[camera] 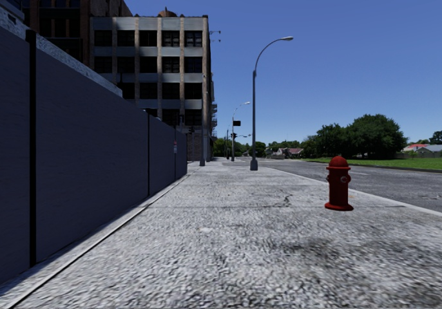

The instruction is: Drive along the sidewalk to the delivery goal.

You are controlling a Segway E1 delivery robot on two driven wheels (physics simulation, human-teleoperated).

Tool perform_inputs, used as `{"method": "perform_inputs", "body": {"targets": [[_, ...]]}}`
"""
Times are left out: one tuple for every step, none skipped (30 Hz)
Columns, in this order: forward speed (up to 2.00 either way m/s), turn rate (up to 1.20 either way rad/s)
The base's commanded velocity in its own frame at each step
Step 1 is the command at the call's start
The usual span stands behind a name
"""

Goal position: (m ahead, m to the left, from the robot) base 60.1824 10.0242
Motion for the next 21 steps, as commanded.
{"method": "perform_inputs", "body": {"targets": [[1.86, 0.00], [1.86, 0.00], [1.86, 0.00], [1.91, 0.00], [2.00, 0.00], [2.00, 0.00], [2.00, 0.00], [2.00, 0.00], [2.00, 0.00], [2.00, 0.00], [2.00, 0.00], [2.00, 0.00], [2.00, 0.00], [2.00, 0.00], [2.00, 0.00], [2.00, 0.00], [2.00, 0.00], [2.00, 0.00], [2.00, 0.00], [2.00, 0.00], [2.00, 0.00]]}}
